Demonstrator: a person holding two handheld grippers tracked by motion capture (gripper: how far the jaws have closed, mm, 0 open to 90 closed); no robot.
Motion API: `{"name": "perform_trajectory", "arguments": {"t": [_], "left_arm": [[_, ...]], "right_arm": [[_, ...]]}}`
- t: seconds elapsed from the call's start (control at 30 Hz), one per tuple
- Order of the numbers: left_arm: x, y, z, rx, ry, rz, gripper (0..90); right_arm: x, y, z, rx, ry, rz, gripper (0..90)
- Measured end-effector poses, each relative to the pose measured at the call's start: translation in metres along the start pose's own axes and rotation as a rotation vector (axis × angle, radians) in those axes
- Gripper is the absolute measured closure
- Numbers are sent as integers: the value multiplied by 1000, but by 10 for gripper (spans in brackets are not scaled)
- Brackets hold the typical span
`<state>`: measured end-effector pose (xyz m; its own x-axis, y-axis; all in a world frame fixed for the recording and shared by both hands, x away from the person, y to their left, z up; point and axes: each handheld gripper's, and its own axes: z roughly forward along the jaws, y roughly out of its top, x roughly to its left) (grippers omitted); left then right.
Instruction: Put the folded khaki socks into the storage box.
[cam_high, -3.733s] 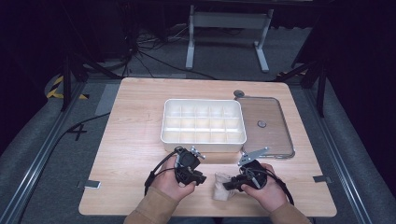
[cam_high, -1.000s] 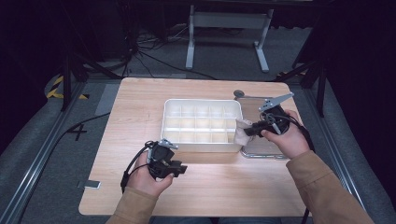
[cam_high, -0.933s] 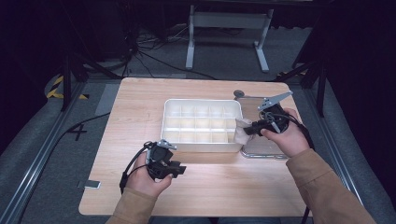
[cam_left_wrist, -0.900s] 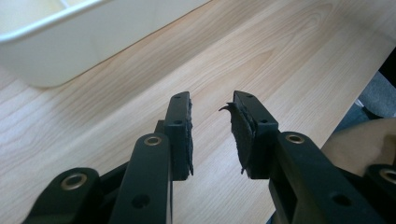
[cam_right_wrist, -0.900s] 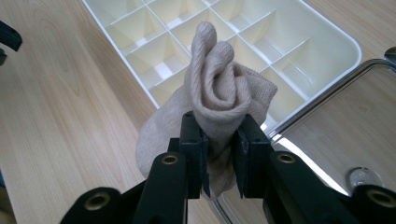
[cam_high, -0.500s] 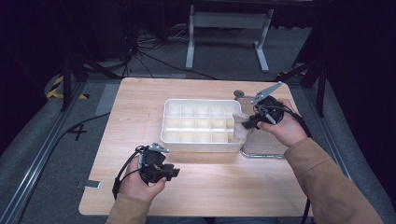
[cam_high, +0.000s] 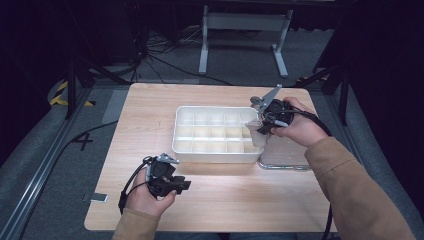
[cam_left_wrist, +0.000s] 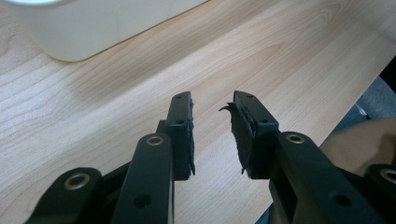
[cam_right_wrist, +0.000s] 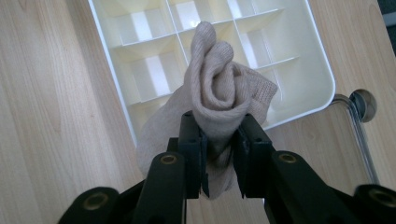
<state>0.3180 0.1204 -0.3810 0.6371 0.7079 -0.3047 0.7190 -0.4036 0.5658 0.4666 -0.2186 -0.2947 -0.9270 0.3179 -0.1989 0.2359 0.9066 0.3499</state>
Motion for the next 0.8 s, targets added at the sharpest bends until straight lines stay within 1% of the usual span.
{"name": "perform_trajectory", "arguments": {"t": [0.03,0.1,0.13,0.17,0.2,0.33,0.4,0.43,0.47,0.63,0.73,0.77,0.8], "left_arm": [[0,0,0,2,-2,-1,691],[0,0,0,1,-3,1,692],[0,0,0,0,-2,1,692],[0,0,0,1,-1,2,692],[0,1,0,0,-1,2,692],[0,1,2,7,-5,6,692],[0,1,2,4,-7,6,692],[0,2,1,6,-6,8,691],[0,2,1,6,-7,10,691],[-1,4,4,13,-9,14,692],[-1,4,5,17,-12,18,691],[-1,4,5,17,-12,19,691],[-1,4,5,16,-13,19,691]], "right_arm": [[0,1,1,2,7,-5,749],[1,4,4,17,10,-5,749],[1,5,6,27,8,-17,749],[1,6,8,33,5,-15,749],[1,7,9,36,12,-19,749],[3,9,16,62,0,-35,747],[6,9,21,60,13,-33,745],[6,9,23,63,4,-46,745],[8,8,27,63,13,-39,745],[10,4,40,102,2,-55,744],[10,3,44,104,3,-60,743],[11,2,45,104,0,-56,744],[12,2,46,100,8,-45,743]]}}
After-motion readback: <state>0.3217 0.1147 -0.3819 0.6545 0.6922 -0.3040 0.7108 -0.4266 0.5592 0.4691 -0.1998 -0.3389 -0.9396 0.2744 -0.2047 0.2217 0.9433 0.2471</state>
